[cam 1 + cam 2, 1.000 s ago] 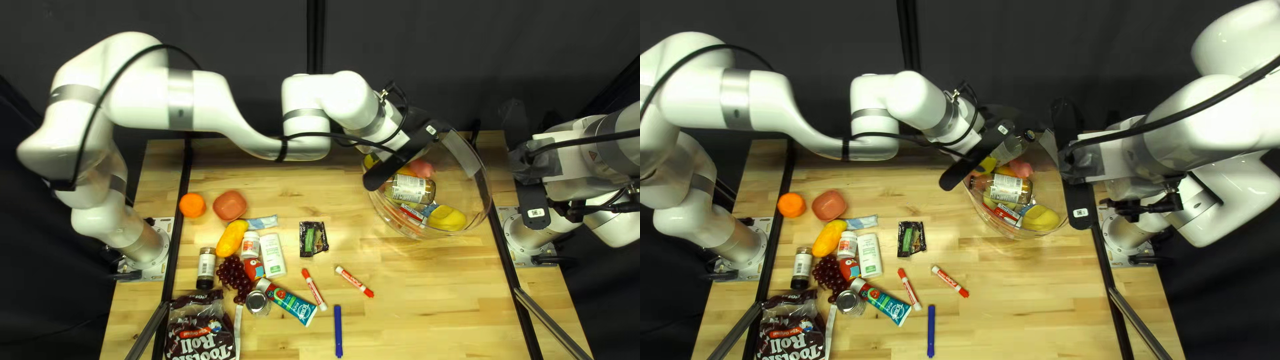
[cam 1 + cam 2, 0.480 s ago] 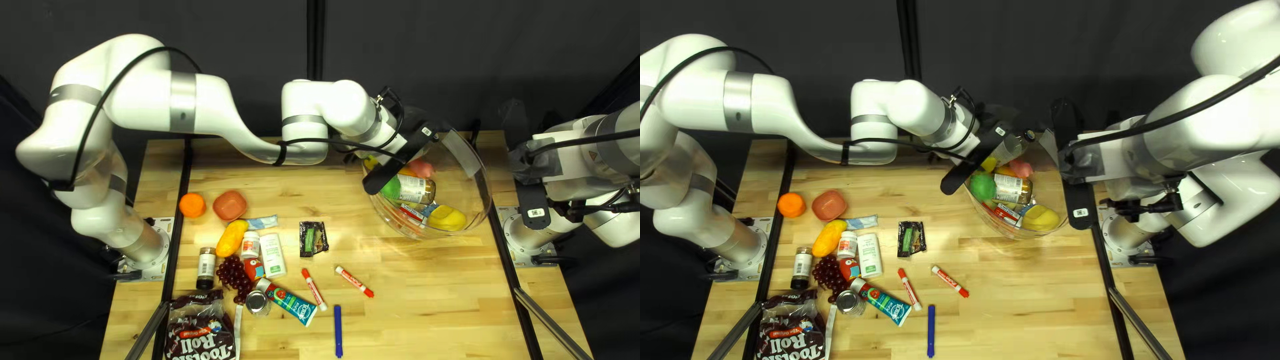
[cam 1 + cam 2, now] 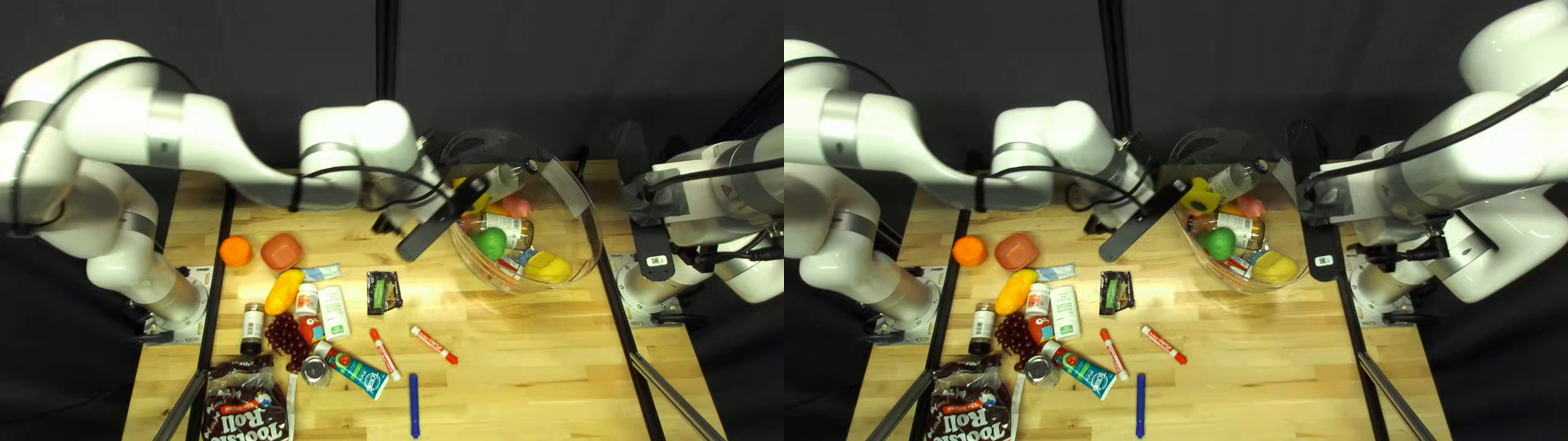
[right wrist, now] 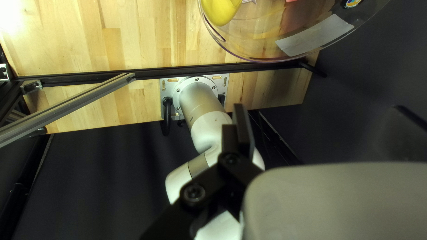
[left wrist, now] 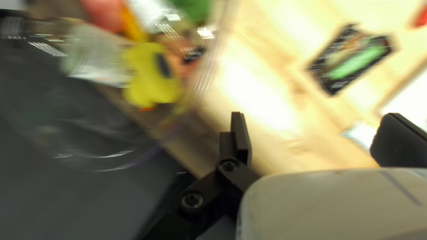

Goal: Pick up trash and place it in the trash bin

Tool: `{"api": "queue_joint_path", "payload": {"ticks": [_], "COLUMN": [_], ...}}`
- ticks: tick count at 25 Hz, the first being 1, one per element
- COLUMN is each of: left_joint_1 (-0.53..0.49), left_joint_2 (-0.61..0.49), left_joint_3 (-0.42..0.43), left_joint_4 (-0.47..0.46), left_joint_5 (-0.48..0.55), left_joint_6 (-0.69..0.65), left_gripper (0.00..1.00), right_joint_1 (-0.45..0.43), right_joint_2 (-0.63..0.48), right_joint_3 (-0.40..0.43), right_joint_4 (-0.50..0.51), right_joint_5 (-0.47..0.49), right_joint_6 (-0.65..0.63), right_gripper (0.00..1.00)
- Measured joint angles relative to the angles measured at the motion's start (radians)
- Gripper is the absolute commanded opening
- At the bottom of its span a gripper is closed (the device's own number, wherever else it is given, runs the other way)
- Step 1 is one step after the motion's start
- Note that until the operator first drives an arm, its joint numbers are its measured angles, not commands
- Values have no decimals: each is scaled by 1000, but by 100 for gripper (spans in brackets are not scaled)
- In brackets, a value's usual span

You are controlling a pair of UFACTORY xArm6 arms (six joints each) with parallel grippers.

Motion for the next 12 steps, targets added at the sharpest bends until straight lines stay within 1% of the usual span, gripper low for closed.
{"api": "queue_joint_path", "payload": {"ticks": [2, 5, 9, 12], "left_joint_1": [-17, -36, -64, -89], "left_joint_2": [-7, -36, -80, -105], "left_joint_3": [2, 0, -4, -15], "left_joint_4": [-21, -24, 9, 48], "left_joint_5": [38, 99, 190, 265], "left_joint_6": [-50, -122, -246, -368], "left_gripper": [100, 100, 100, 100], "right_joint_1": [0, 0, 0, 3], "right_joint_2": [0, 0, 0, -1], "right_joint_3": [0, 0, 0, 15], "right_joint_4": [0, 0, 0, -11], "right_joint_5": [0, 0, 0, -15], "right_joint_6": [0, 0, 0, 3], "right_gripper": [100, 100, 100, 100]}}
